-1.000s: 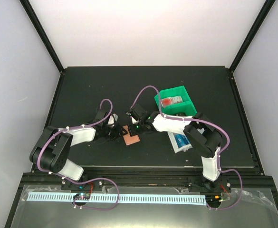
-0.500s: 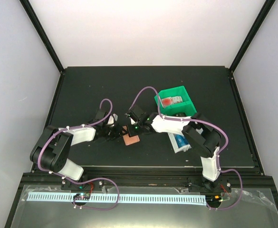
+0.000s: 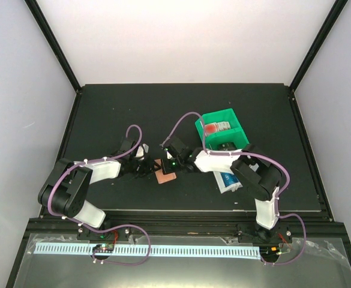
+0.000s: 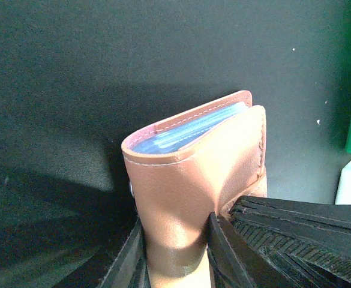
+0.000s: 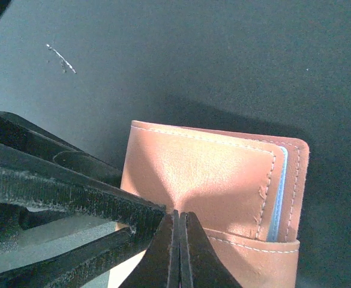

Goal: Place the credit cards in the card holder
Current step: Close the card holder at the center of the board.

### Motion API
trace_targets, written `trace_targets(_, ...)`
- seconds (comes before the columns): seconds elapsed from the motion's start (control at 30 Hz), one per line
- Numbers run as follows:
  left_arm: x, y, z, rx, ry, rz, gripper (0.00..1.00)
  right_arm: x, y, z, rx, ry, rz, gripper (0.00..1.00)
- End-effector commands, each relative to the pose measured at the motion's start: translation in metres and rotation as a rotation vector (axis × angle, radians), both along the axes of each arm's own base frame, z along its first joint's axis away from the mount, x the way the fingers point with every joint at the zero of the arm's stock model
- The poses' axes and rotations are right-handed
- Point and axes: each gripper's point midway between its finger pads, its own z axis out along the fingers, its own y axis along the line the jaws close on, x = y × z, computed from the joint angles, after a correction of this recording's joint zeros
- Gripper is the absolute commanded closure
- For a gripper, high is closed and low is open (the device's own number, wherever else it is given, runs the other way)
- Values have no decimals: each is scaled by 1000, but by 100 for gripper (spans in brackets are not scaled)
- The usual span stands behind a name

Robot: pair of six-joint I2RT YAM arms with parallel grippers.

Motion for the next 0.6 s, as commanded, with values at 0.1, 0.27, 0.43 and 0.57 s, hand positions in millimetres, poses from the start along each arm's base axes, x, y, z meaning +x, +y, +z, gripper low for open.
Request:
trace_targets(0.1, -26, 20, -41, 134, 120, 4, 70, -89, -80, -110, -316, 293, 15, 99)
trace_targets(0.27, -26, 21, -42, 138, 125, 8, 70, -97, -94, -121, -318, 298, -1, 99)
trace_targets(0.43, -25, 21, -43, 138, 128, 11, 70, -102, -103, -129, -322, 267, 4, 99)
trace_targets(0.57, -24, 21, -44, 141, 131, 13, 71, -103, -107, -136, -324, 207, 21, 99)
